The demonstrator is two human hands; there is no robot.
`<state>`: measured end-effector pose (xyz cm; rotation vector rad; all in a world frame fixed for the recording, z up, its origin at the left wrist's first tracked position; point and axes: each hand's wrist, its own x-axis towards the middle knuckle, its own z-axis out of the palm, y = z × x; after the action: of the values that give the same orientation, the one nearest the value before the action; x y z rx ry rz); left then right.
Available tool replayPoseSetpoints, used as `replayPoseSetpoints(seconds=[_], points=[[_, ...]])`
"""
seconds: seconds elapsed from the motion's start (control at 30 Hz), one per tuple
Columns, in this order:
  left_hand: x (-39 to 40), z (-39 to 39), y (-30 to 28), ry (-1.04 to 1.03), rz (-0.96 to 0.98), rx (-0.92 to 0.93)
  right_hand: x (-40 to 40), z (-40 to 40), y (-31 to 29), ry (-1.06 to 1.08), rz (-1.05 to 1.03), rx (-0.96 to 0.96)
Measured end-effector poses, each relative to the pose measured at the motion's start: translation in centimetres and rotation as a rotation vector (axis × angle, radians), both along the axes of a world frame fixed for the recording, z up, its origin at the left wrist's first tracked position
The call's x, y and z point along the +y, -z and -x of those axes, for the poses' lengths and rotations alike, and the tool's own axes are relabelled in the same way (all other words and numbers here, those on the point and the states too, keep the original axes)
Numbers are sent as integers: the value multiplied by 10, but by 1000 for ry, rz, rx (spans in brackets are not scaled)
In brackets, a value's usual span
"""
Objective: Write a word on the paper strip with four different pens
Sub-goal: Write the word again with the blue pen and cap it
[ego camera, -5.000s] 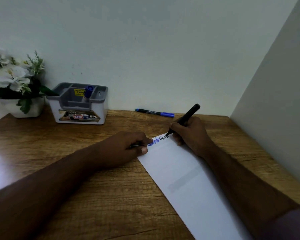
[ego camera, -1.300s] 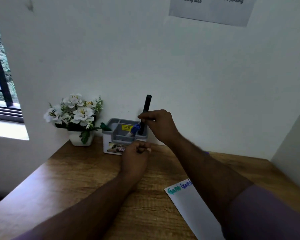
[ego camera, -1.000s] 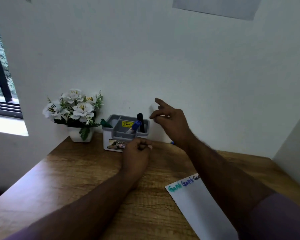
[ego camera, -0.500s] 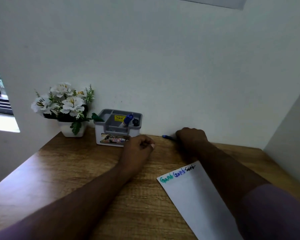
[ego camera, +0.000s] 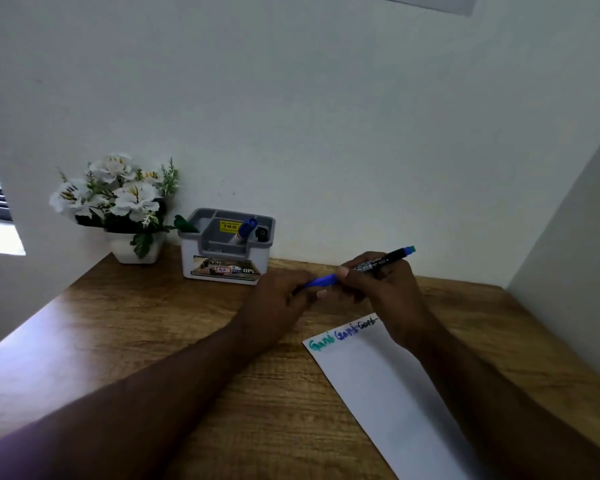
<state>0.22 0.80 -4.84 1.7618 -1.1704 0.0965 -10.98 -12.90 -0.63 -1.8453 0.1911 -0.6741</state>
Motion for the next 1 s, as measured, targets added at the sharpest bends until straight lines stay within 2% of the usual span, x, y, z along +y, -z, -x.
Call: replayPoseSetpoints(seconds=[0.1,0.2,0.23,0.27,0.37,0.43,0.57,0.63,0.7,0.83,1.0], points=[[1,5,-4,25,27,-17,3,-2,-10,80,-33,-9],[6,-3,-5,-143,-20,49,-48,9,-50,334,-434,-299],[7,-3,-3,-173,-17,73,-70,18,-65,369,-506,-379],[7,-1,-3,-161,-25,59,-86,26,-77,367,-490,-376],[-1,13,-6,7,-257,-169,-94,36,-66,256,-329,-145],[-2,15,-8,123,-356,-242,-81,33,-43,186,-256,-22],[-5,15,-7,283,-448,-115,-81,34,-4,101,-336,11],[-7,15,-4,333,-498,-71,-84,33,10,81,-308,38],[-9,12,-1,335,-531,-77,-86,31,23,81,-283,60],[-12,11,0,311,-557,-138,-93,28,31,52,-373,59],[-12,9,-1,293,-541,-147,-94,28,33,27,-323,132]])
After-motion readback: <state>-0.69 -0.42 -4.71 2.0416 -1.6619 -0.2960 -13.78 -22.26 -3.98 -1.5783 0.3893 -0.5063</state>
